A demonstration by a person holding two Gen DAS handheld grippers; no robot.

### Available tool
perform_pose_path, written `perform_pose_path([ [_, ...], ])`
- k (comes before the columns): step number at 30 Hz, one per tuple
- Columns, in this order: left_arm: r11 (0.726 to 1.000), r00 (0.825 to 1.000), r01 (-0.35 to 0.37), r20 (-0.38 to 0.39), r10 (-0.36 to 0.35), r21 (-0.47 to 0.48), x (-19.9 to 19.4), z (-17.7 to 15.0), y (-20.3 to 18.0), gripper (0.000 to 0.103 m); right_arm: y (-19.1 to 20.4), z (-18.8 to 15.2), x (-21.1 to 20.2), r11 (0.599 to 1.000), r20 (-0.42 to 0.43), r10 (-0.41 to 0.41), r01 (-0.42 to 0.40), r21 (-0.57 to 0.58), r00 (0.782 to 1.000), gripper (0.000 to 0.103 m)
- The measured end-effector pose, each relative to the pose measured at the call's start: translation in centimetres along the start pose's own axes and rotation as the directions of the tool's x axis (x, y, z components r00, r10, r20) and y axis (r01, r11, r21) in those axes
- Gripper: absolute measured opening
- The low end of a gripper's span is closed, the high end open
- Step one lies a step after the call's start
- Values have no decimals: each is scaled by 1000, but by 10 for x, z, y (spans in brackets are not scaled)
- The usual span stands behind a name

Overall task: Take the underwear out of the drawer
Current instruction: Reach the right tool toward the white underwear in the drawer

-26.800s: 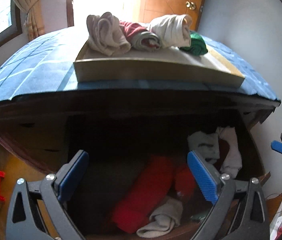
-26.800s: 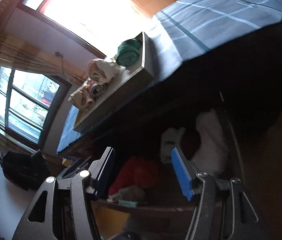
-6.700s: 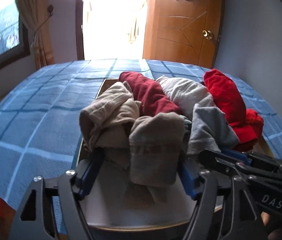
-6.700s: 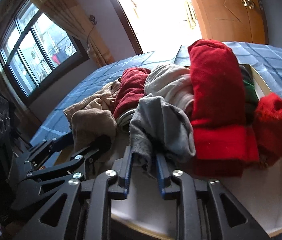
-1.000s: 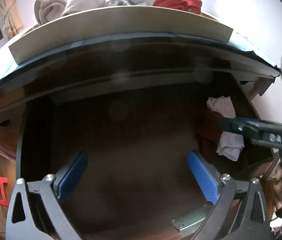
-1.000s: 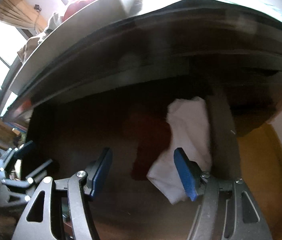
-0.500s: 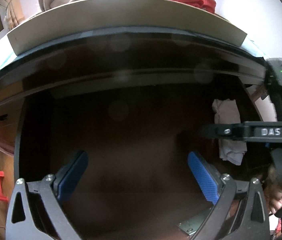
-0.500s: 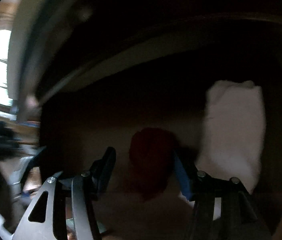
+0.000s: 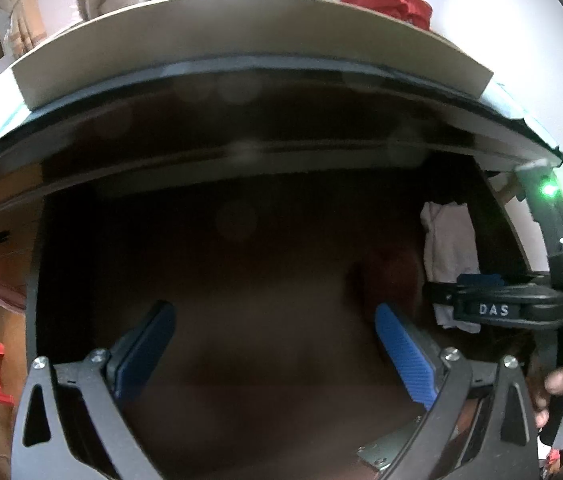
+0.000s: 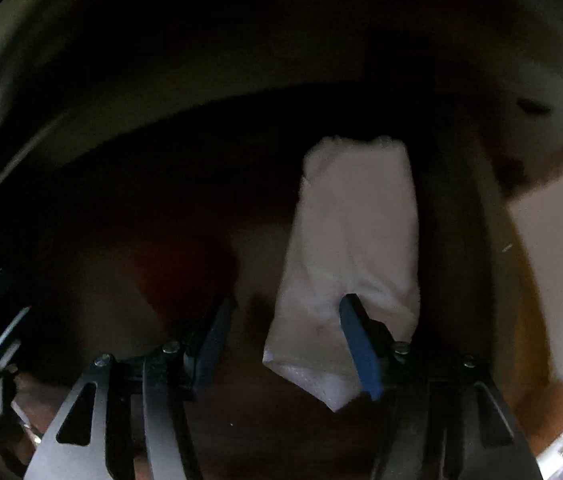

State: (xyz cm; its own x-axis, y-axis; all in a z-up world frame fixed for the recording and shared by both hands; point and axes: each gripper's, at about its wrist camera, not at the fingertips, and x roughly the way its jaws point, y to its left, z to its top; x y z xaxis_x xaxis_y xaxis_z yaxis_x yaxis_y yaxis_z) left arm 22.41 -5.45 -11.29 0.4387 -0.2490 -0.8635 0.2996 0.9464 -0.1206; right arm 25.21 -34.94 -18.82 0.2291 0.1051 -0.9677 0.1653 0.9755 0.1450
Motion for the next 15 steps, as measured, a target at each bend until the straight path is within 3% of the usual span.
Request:
perform_pose_path([
  [6,1000,1000,1,-2,-1,-31,3,-1,3,101,-5,15,1,999,-87,52,-51,14,995,59],
  [11,999,999,-20,-25,20,-34,10,0,1,101,1,6,-2,979,-139,205,-205,14,969,59],
  [15,999,999,-31,-34,30,-22,13,1,-5,101,8,-6,-15,974,-87,222,-224,-13,971,59],
])
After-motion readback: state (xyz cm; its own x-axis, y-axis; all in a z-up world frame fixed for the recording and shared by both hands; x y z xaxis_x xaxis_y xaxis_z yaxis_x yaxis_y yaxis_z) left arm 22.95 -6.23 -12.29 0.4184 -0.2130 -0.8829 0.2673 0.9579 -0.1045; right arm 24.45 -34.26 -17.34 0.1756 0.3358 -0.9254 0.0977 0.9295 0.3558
